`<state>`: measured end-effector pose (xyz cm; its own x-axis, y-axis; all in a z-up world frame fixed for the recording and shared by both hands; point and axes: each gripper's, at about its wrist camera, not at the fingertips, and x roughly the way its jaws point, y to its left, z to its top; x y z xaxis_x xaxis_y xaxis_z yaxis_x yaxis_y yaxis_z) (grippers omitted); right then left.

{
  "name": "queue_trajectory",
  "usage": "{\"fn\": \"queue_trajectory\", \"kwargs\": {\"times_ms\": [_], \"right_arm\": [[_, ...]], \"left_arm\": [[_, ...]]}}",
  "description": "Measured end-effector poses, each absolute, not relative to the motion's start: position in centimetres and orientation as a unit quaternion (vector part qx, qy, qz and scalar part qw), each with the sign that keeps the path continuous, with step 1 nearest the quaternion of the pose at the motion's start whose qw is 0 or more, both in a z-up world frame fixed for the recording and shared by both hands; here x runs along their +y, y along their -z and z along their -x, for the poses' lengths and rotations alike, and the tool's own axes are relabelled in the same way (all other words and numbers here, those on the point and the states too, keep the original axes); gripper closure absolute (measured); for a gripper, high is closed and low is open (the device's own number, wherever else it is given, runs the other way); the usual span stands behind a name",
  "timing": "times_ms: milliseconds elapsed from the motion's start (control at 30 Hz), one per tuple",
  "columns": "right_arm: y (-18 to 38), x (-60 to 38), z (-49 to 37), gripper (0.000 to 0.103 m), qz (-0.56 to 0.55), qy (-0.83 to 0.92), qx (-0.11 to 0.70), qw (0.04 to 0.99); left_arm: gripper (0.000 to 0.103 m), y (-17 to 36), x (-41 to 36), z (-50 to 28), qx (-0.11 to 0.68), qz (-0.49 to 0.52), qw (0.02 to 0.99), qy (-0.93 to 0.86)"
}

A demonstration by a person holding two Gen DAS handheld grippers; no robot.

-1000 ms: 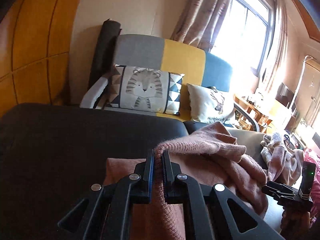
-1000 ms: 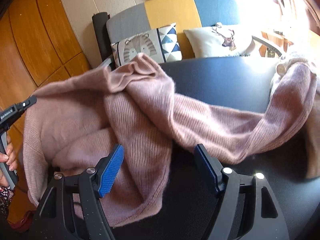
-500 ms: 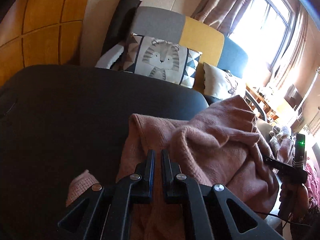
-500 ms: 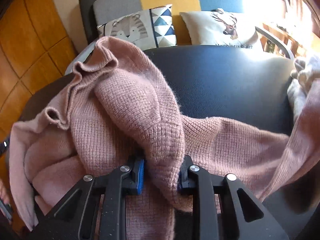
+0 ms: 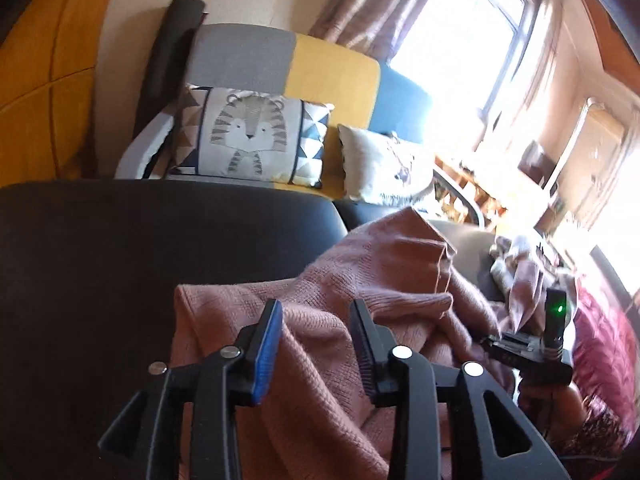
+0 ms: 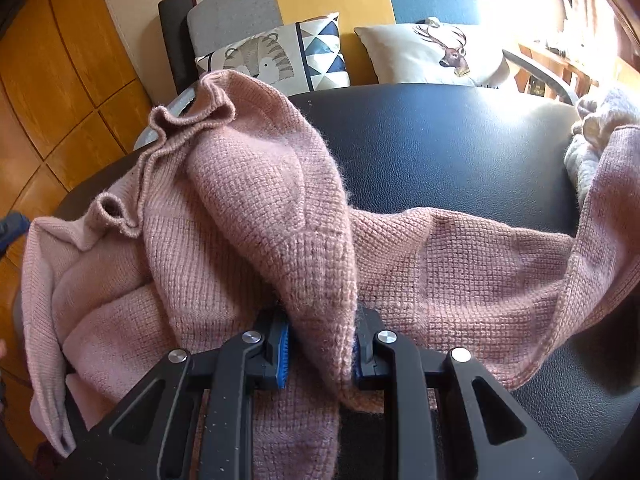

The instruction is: Fold clothes

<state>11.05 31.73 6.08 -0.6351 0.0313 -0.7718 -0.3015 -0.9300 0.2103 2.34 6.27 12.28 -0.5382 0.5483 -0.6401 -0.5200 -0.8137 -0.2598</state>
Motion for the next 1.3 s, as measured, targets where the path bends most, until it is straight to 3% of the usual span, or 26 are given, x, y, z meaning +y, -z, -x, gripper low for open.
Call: {"fn": "queue_trajectory", "kwargs": {"times_ms": [167,400,600,667,700,733,1000,1300], "right_arm": [[-5.6,31.6,-11.2,0.079,0.41,-0.892,0.164,0.092],[-4.8,31.1,-11.2,0.079,0.409,-0.895,0.156,0.089],[-4.8,31.2,-10.5,0.078,0.423,-0.887,0.159,0.09],[-5.0,31.2,-10.5,0.086,0.422,-0.887,0.161,0.096],[-5.2,31.3,-10.6,0.09,0.418,-0.887,0.166,0.101],[-5.5,31.4,-10.9,0.094,0.41,-0.888,0.179,0.103],[-12.3,32.4,-13.9,0.096,0.289,-0.923,0.223,0.117],[-22.7,31.2,-16.3,0.097,0.168,-0.964,0.184,0.092]], "left_arm": [[0.064,-10.7,9.4,-0.9,0.142,0.391,0.258,-0.872],[0.063,-9.3,9.8,-0.4,0.154,0.424,0.272,-0.85],[0.063,-4.7,13.1,-0.4,0.22,0.443,0.246,-0.833],[0.071,-5.1,13.5,-0.5,0.202,0.439,0.233,-0.844],[0.087,-5.7,13.5,-0.7,0.189,0.431,0.232,-0.851],[0.096,-6.6,13.5,-1.2,0.175,0.416,0.232,-0.862],[0.098,-17.7,11.2,-5.8,0.066,0.252,0.244,-0.934],[0.098,-28.0,8.0,-8.2,0.015,0.135,0.263,-0.955]]}}
